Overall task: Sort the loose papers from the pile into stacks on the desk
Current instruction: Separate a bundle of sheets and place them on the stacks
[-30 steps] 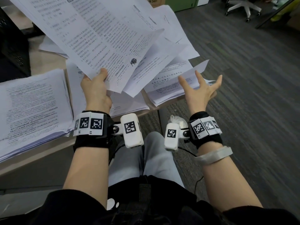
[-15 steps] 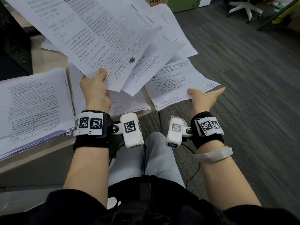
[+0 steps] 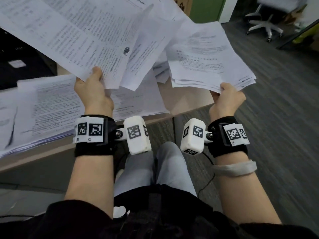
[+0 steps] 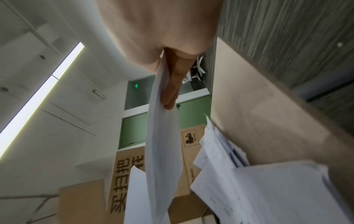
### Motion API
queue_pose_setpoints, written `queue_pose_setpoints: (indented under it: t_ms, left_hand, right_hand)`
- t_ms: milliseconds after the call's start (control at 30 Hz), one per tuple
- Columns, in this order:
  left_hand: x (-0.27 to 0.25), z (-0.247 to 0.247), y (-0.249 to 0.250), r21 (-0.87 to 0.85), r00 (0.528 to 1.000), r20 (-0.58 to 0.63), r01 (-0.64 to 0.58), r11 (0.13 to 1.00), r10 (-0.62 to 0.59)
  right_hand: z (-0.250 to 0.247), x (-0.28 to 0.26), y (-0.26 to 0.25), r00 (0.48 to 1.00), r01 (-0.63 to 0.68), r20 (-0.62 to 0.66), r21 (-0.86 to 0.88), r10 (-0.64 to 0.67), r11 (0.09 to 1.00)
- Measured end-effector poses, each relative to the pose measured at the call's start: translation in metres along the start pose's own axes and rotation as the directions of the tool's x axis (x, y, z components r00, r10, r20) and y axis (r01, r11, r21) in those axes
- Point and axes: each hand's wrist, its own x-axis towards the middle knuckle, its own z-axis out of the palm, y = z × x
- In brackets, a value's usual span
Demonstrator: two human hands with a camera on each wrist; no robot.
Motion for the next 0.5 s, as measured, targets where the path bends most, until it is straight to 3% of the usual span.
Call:
queue_pose_setpoints:
  t_ms: [133, 233, 367, 500]
  left_hand:
    - [-0.006, -0.014, 0.025, -0.045, 0.999, -0.003, -0.038, 0.998, 0.038]
    - [-0.011, -0.027, 0.043, -0.088, 0.998, -0.015, -0.065, 0.994, 0.064]
    - [-0.015, -0.047, 0.064, -0.122, 0.993, -0.023, -0.115, 0.986, 0.113]
    - [-0.017, -0.073, 0.084, -0.122, 0.986, -0.019, -0.169, 0.978, 0.168]
  right_hand:
    - [0.022, -0.034, -0.011, 0.996, -0.058, 0.075, 0.021, 0.056, 0.998]
    - [0.035, -0.061, -0.007, 0.975, -0.104, 0.200, 0.005, 0.101, 0.995]
    - [0.049, -0.093, 0.010, 0.906, -0.186, 0.377, -0.051, 0.191, 0.981]
    - [0.069, -0.132, 0.038, 0.805, -0.264, 0.517, -0.127, 0.291, 0.956]
